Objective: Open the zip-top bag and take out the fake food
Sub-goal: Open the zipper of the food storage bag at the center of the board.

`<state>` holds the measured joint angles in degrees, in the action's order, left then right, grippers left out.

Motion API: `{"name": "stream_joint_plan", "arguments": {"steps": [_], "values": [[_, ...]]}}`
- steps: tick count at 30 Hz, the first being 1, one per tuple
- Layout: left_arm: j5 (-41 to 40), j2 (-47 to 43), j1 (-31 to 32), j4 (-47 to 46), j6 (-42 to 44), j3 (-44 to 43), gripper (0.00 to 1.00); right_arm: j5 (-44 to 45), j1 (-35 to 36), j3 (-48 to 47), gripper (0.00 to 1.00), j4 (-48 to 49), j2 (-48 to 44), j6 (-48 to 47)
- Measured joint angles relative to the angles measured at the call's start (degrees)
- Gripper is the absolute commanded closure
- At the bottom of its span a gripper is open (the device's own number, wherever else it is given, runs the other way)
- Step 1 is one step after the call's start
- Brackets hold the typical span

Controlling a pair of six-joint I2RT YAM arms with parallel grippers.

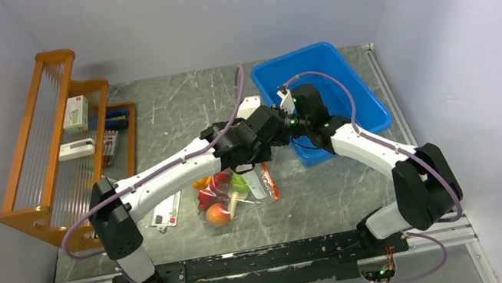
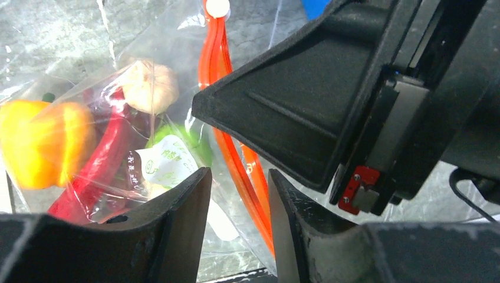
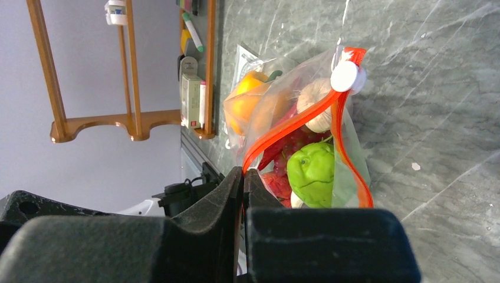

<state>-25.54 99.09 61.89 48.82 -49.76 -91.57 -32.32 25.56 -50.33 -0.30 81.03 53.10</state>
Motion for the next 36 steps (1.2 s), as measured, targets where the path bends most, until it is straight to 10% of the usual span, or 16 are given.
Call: {"name": "stream_joint_plan", "arguments": {"steps": [36], "values": [[-4.7, 6.2, 0.8, 5.4, 2.6, -6.3, 0.55, 0.2, -0.5, 0.3, 0.96, 1.3, 0.0, 2.4]]}}
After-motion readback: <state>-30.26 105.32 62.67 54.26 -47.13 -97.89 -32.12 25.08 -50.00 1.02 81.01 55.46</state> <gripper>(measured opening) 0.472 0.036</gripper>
